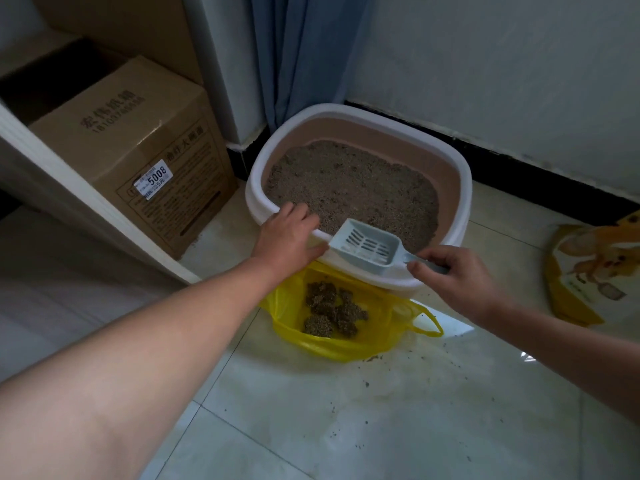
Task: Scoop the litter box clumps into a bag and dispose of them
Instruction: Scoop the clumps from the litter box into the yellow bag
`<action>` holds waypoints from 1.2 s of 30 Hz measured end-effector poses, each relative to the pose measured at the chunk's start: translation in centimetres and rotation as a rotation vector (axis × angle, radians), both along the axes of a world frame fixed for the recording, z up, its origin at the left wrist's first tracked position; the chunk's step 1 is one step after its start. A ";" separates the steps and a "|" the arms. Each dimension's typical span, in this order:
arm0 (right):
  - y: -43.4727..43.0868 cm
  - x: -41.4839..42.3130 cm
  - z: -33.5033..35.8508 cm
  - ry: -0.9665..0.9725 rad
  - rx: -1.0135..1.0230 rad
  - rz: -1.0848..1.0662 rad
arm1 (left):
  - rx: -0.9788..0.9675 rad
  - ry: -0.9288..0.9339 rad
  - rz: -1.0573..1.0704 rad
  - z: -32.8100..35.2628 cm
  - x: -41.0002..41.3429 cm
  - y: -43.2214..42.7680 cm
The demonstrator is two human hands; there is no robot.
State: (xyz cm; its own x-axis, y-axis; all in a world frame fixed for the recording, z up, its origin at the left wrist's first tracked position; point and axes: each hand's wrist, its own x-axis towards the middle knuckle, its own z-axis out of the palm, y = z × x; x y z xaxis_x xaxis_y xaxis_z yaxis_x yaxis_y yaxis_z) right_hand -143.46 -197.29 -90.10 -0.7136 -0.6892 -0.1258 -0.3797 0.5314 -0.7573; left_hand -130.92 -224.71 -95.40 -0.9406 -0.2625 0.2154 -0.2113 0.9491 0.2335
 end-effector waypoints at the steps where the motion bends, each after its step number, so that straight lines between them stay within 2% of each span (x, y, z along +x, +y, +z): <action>1: -0.1 -0.4 -0.2 0.028 0.000 -0.026 | -0.001 0.008 0.005 0.0 -0.1 0.0; 5: -0.7 -2.9 -0.6 0.142 0.077 -0.135 | -0.041 0.041 -0.019 -0.2 -0.2 -0.5; 11: -2.1 -6.1 -1.5 0.301 0.532 -0.105 | -0.075 0.073 -0.060 -0.5 -0.6 -1.2; 14: -3.6 -7.4 -1.6 0.353 0.655 -0.104 | -0.079 0.105 -0.055 -0.9 -0.4 -1.2; 19: -6.4 -9.3 -2.9 0.370 0.690 -0.104 | -0.072 0.121 -0.059 -1.5 -0.5 -1.5; 26: -10.6 -10.7 -4.7 0.296 0.658 -0.027 | -0.080 0.144 -0.063 -2.5 -0.6 -1.8; 31: -12.9 -10.6 -5.4 0.274 0.580 0.099 | -0.147 0.153 -0.089 -2.6 -0.8 -2.1; 36: -16.9 -12.1 -4.7 0.331 0.655 0.240 | -0.176 0.180 -0.078 -2.5 -0.7 -2.0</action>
State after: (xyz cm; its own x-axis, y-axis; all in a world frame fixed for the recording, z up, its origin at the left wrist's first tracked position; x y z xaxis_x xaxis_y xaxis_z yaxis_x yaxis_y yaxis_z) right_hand -155.55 -214.17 -94.79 -0.6259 -0.6878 -0.3677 -0.6926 0.7069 -0.1433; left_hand -131.66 -226.69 -97.88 -0.8990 -0.1347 0.4167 -0.1062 0.9902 0.0910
